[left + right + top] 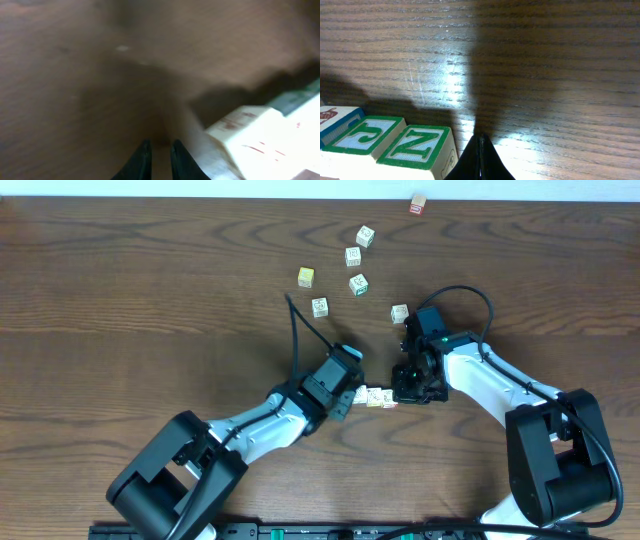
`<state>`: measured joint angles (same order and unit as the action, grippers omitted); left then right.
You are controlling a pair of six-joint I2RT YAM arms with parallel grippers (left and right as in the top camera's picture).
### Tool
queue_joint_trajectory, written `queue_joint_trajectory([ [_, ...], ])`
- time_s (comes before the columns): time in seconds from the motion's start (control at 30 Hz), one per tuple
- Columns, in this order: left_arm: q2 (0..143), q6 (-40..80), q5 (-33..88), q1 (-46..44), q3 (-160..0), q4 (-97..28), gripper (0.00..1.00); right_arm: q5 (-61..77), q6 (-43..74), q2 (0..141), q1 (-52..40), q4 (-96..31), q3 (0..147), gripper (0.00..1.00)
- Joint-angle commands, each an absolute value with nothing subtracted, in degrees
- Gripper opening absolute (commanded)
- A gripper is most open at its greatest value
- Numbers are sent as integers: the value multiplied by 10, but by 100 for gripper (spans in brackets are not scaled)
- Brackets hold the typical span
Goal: Lift 3 blocks
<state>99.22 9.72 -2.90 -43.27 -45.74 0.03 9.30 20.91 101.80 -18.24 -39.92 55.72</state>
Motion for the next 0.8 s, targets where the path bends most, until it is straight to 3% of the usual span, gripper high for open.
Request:
queue_joint_trajectory([
  [0.0, 997, 113, -39, -403, -463, 8, 16, 29, 218, 1034, -183, -394, 545, 1],
  [0.77, 997, 158, 157, -367, -482, 72, 14, 32, 218, 1034, -184, -392, 545, 1],
])
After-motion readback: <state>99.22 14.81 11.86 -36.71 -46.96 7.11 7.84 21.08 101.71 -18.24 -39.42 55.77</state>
